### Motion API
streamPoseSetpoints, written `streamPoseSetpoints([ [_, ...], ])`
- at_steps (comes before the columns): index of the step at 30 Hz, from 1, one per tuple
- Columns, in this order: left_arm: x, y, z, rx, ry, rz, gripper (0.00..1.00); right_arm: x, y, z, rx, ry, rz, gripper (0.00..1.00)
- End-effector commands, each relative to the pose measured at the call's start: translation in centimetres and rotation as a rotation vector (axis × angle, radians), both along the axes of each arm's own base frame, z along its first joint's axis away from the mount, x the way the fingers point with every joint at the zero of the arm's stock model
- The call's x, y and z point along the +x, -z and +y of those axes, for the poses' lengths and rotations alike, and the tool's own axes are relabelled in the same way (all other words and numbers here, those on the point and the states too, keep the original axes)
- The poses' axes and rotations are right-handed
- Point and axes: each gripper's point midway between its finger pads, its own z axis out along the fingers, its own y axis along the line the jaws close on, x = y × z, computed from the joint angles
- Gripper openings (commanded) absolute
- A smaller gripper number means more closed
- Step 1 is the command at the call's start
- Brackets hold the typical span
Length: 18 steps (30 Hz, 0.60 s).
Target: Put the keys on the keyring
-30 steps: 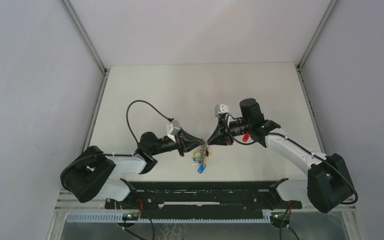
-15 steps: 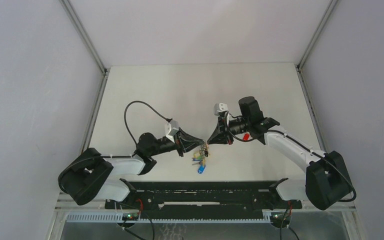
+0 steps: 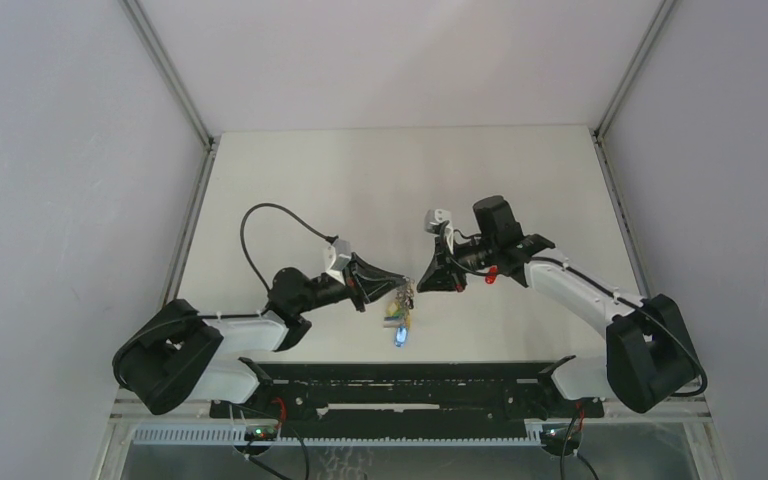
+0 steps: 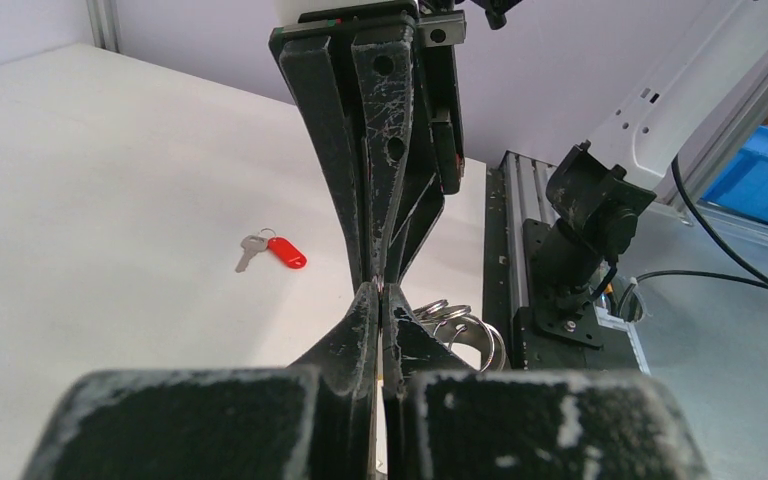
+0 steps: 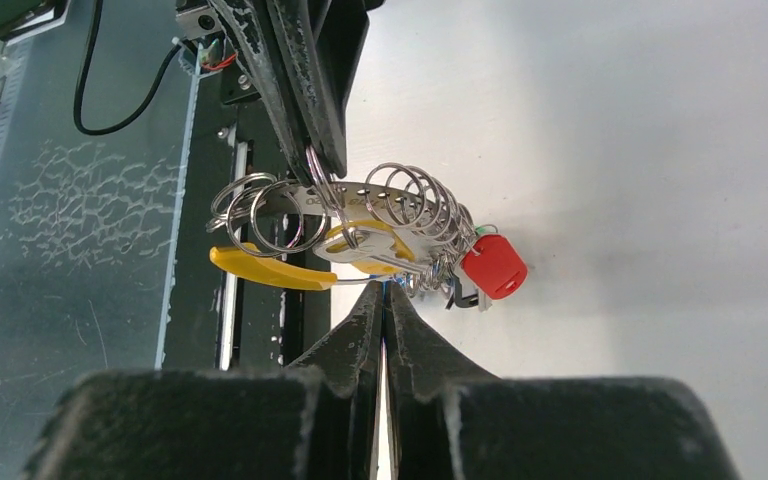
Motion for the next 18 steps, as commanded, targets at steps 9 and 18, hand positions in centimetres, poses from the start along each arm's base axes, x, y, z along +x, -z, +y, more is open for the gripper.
streamPoseSetpoints([
  [9,-0.3,-2.0,0.5,-0.069,-0.009,-0.057,0.00,0.9,-5.2,-0.2,0.103,0.046,-0.267,0.22],
  [18,-0.4,-2.1,0.4,-0.070,0.004,-0.055,0.00,0.5,-5.9,1.3,0.157,-0.021,-0.340,0.33],
])
